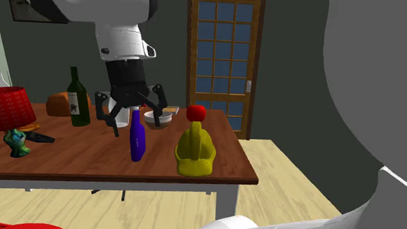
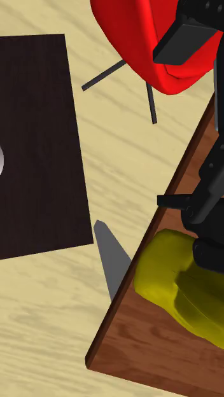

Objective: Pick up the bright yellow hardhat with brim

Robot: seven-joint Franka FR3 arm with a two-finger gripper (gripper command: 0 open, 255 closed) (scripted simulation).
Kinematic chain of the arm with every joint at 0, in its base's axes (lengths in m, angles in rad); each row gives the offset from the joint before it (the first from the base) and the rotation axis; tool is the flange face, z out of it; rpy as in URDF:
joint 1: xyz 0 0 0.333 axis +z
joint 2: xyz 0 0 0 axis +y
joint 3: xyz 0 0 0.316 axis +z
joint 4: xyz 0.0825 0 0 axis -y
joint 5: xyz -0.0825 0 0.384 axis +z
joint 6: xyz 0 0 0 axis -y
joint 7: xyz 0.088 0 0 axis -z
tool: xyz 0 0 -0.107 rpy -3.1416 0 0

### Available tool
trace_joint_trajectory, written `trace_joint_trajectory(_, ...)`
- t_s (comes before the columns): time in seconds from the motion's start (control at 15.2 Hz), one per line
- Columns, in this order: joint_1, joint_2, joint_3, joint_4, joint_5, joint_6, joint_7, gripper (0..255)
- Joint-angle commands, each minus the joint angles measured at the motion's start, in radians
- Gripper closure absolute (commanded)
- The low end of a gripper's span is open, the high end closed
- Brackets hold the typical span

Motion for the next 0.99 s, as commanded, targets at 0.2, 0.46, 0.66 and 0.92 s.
trace_joint_trajectory(0.2, -0.035, 0.04, -0.058, 0.004, -0.02, 0.066, -0.013, 0)
trace_joint_trajectory(0.46, -0.078, 0.103, -0.136, 0.02, -0.037, 0.152, -0.031, 0)
trace_joint_trajectory(0.66, -0.107, 0.157, -0.195, 0.04, -0.041, 0.214, -0.046, 0)
trace_joint_trajectory(0.92, -0.141, 0.236, -0.274, 0.077, -0.033, 0.292, -0.07, 0)
